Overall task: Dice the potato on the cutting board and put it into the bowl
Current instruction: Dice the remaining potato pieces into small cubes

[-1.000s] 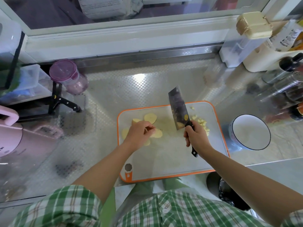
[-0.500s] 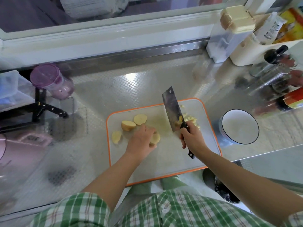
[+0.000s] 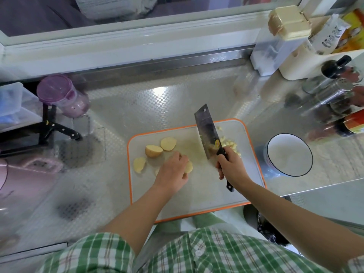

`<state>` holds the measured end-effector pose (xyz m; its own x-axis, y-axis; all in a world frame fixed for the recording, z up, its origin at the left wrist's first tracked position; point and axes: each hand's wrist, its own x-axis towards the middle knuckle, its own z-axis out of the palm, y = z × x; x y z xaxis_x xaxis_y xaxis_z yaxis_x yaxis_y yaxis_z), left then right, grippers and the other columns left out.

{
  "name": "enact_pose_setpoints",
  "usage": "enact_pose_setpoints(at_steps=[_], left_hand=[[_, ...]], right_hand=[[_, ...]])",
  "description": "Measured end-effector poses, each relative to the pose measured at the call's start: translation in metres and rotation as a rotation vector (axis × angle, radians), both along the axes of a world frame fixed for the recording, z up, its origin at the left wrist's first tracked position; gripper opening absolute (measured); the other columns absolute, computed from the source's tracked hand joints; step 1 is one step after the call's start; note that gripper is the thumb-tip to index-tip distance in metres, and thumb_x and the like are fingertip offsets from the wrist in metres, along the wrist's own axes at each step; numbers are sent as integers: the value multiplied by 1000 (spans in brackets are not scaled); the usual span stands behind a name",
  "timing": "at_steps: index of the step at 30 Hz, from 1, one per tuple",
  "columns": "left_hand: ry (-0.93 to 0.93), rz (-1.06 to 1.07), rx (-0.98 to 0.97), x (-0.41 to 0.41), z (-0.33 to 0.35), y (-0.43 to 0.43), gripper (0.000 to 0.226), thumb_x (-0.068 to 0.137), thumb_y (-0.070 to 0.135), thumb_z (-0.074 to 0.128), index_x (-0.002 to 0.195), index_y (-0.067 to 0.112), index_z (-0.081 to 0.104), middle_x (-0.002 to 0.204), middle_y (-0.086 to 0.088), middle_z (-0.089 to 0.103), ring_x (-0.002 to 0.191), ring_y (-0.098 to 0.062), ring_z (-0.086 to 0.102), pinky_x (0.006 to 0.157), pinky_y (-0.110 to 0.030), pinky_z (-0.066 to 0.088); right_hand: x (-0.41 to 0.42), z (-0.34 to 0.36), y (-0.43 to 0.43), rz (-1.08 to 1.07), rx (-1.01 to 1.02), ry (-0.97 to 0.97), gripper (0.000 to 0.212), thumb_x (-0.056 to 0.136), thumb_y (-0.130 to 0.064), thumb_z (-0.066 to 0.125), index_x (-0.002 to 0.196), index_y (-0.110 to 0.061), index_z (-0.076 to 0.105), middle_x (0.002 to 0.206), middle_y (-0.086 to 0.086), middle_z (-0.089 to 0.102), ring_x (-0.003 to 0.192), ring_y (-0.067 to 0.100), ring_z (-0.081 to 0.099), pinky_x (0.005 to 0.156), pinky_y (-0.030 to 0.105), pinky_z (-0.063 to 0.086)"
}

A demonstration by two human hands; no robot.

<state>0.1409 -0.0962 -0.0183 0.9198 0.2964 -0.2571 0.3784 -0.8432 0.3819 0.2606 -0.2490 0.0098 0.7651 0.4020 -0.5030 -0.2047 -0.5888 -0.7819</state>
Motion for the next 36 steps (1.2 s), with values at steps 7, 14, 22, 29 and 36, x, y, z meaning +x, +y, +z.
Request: enact_pose_setpoints(at_steps=[7, 14, 22, 29, 36], left_hand=[[-119, 61, 338, 21, 9, 25, 30, 68, 30, 70, 93, 14, 63, 94, -7, 57, 88, -29, 54, 70, -39, 45], [92, 136, 416, 40, 8, 45, 32, 79, 25, 67, 109, 17, 57, 112, -8, 57, 108, -27, 51, 88, -37, 40], [-72, -49, 221, 34, 7, 52, 47, 64, 45, 74, 101, 20, 63, 100, -2, 55, 100, -26, 50, 83, -36, 39], [-143, -367, 238, 15, 4, 34, 32, 58, 42, 77, 82, 22, 70, 90, 0, 55, 88, -22, 51, 75, -33, 35], [18, -201, -3, 28, 17, 33, 18, 76, 28, 69, 94, 24, 64, 96, 2, 63, 101, -20, 51, 89, -31, 30]], right_hand=[[4, 0, -1, 6, 0, -5, 5, 87, -3, 43, 85, -5, 47, 62, 7, 52, 40, 18, 46, 46, 29, 43], [10, 0, -5, 24, -9, 11, 8, 86, -2, 43, 84, -9, 48, 67, 11, 56, 43, 21, 48, 46, 32, 46], [15, -2, -5, 51, -30, -4, 8, 86, -3, 43, 82, -9, 47, 65, 10, 56, 42, 20, 48, 46, 32, 46], [17, -4, -4, 61, -26, -14, 8, 87, -4, 43, 83, -9, 48, 66, 9, 56, 40, 18, 48, 44, 27, 43], [17, -4, -4, 70, -20, -15, 8, 87, -3, 43, 84, -9, 48, 65, 8, 56, 40, 17, 47, 44, 28, 43]])
